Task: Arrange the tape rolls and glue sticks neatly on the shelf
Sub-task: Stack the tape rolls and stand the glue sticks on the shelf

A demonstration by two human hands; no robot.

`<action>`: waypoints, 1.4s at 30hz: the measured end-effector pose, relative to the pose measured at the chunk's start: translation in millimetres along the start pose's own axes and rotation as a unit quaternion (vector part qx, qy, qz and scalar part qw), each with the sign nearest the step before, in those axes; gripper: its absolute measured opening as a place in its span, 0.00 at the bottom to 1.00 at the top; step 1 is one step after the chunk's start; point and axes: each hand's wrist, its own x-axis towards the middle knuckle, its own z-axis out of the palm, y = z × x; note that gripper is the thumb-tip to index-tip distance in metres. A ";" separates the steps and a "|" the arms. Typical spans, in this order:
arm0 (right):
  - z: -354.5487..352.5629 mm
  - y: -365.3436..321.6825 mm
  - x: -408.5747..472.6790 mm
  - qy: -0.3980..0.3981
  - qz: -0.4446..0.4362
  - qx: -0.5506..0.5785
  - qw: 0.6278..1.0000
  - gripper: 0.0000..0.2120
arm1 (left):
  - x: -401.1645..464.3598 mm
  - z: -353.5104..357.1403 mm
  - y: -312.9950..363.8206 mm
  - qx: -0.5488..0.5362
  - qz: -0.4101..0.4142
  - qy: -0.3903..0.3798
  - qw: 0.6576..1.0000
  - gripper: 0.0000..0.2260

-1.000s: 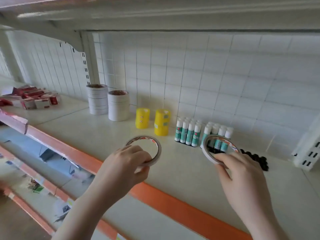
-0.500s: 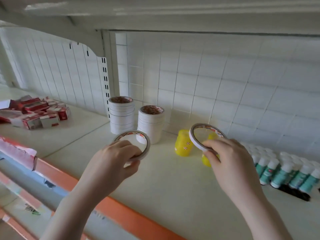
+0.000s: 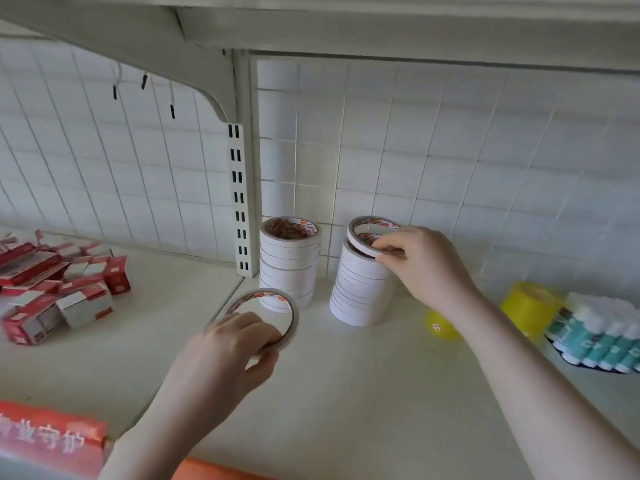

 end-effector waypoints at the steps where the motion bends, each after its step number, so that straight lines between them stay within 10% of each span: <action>1: 3.8 -1.1 4.3 -0.013 0.009 -0.001 1.000 0.07 | 1.1 1.1 -4.1 -0.007 0.003 -0.001 1.000 0.09; 29: -1.3 19.1 16.0 -0.116 -0.007 0.015 0.993 0.09 | 9.1 21.5 -9.7 -0.019 0.021 -0.035 0.999 0.08; 42: 12.6 31.3 -1.9 0.003 -0.105 -0.024 0.994 0.12 | 14.3 3.1 4.1 -0.014 0.043 -0.019 0.999 0.09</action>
